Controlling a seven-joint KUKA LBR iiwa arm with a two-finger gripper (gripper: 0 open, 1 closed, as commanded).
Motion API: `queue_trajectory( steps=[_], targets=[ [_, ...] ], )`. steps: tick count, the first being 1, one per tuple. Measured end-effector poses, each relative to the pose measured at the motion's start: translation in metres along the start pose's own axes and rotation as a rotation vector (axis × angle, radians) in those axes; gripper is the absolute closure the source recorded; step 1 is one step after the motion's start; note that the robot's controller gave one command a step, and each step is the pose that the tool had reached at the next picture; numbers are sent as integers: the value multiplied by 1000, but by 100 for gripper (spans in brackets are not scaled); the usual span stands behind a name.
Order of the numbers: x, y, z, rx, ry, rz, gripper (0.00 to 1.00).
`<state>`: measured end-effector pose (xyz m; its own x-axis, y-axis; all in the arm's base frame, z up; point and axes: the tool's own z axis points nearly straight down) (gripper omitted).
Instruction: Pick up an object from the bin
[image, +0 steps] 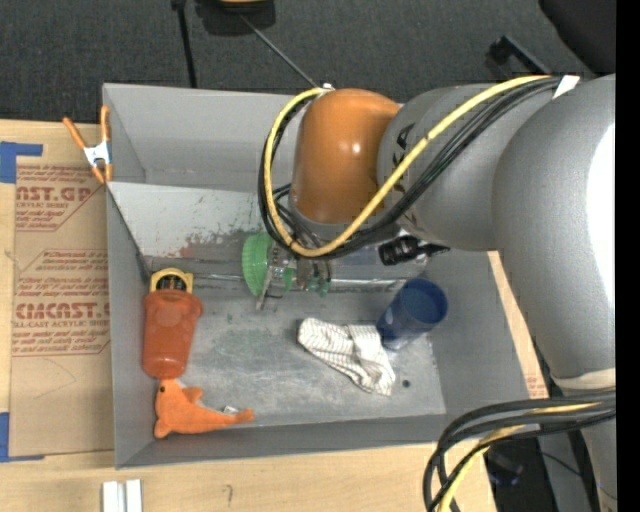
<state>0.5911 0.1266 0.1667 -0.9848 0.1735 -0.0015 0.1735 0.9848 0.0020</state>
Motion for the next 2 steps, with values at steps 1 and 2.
queue_trajectory(
  steps=[1, 2],
  targets=[
    [0, 0, 0, 0, 0, 0, 100],
    [-1, 0, -47, 3, 6, -17, 100]
  ],
)
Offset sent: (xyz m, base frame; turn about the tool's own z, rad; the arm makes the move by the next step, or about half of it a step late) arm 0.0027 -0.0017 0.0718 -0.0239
